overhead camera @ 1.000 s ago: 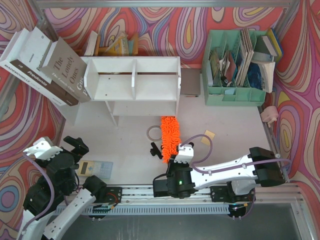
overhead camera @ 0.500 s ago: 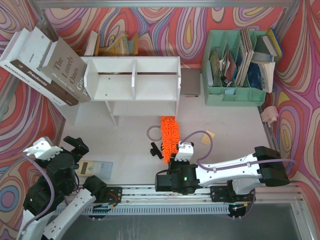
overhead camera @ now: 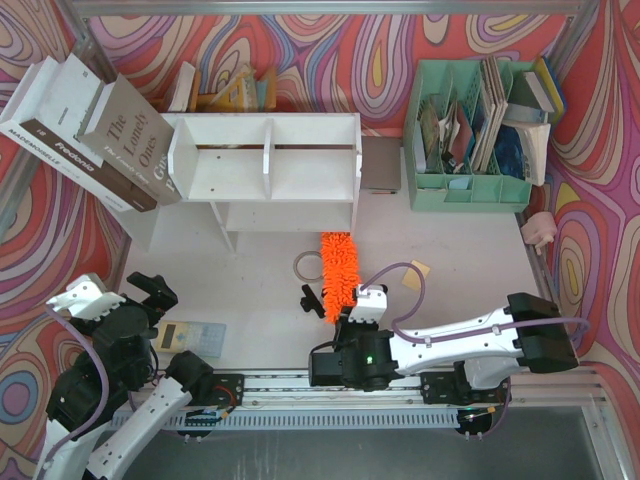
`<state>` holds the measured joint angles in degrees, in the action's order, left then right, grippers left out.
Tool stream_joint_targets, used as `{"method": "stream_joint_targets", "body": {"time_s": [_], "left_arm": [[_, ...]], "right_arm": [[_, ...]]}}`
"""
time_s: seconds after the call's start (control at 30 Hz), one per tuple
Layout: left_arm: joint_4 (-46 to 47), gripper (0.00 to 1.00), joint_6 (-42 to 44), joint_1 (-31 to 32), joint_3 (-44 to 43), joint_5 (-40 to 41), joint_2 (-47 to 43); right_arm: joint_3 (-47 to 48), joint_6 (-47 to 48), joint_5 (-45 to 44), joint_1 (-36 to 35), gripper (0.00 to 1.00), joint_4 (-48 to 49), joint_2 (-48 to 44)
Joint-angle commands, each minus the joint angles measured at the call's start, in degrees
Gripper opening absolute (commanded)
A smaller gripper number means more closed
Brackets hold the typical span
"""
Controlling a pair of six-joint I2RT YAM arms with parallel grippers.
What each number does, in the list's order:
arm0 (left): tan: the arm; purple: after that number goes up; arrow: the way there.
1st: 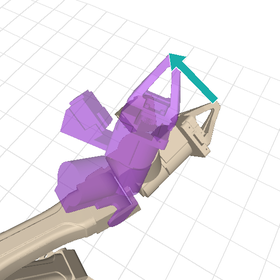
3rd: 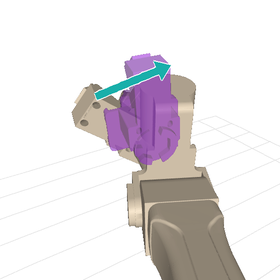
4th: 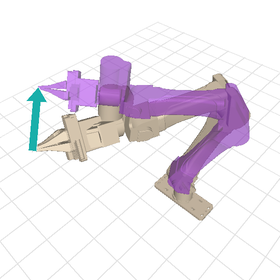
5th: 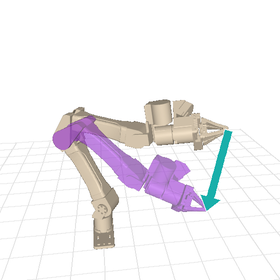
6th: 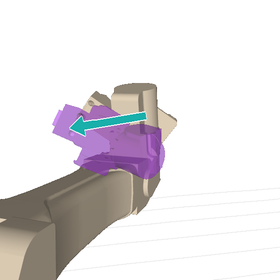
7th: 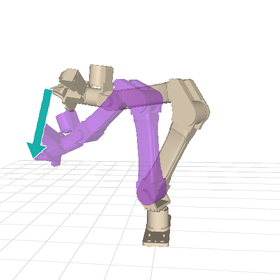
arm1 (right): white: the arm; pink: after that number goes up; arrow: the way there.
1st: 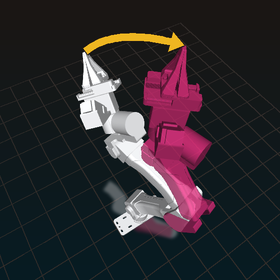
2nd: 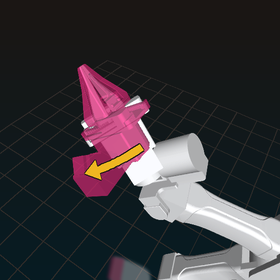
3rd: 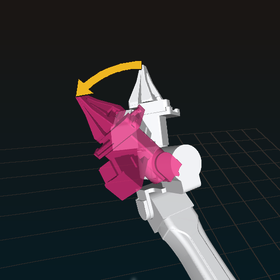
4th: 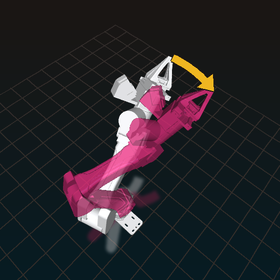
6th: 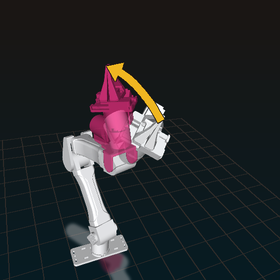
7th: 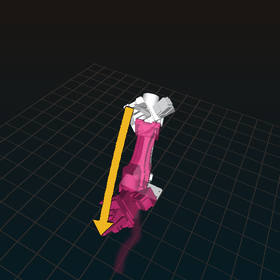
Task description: Dust the bookshelf with a duster
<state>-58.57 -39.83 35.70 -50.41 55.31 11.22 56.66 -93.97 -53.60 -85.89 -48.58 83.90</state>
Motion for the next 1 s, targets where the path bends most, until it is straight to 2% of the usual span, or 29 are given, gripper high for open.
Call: {"method": "stream_joint_targets", "body": {"time_s": [0.0, 0.13, 0.2, 0.27, 0.43, 0.73, 0.83, 0.97], "left_arm": [[0.03, 0.98, 0.71, 0.24, 0.58, 0.28, 0.2], [0.12, 0.98, 0.64, 0.25, 0.59, 0.24, 0.2], [0.13, 0.98, 0.72, 0.24, 0.66, 0.24, 0.2], [0.09, 0.98, 0.68, 0.24, 0.58, 0.17, 0.29], [0.11, 0.98, 0.71, 0.24, 0.51, 0.15, 0.33], [0.08, 0.98, 0.71, 0.24, 0.58, 0.24, -0.04], [0.13, 0.98, 0.68, 0.24, 0.58, 0.24, 0.1], [0.13, 0.98, 0.65, 0.24, 0.58, 0.24, 0.12]], "right_arm": [[1.26, -1.82, -7.47, -0.97, 0.0, -2.52, 0.21], [1.15, -3.77, -8.69, -1.08, 0.0, -3.66, -0.19], [1.4, -1.51, -8.62, -1.02, 0.0, -1.72, -0.06], [1.25, 4.18, -7.65, -1.12, 0.0, 2.56, -0.07], [-3.92, 26.39, -2.23, -1.13, 0.0, 26.62, -2.63], [-0.76, 35.36, 0.06, -2.11, 0.0, 30.82, 1.85], [-1.18, 35.07, -0.76, -2.4, 0.0, 31.08, 1.29], [-2.58, 22.48, -5.35, -2.44, 0.0, 21.71, -1.65]]}}
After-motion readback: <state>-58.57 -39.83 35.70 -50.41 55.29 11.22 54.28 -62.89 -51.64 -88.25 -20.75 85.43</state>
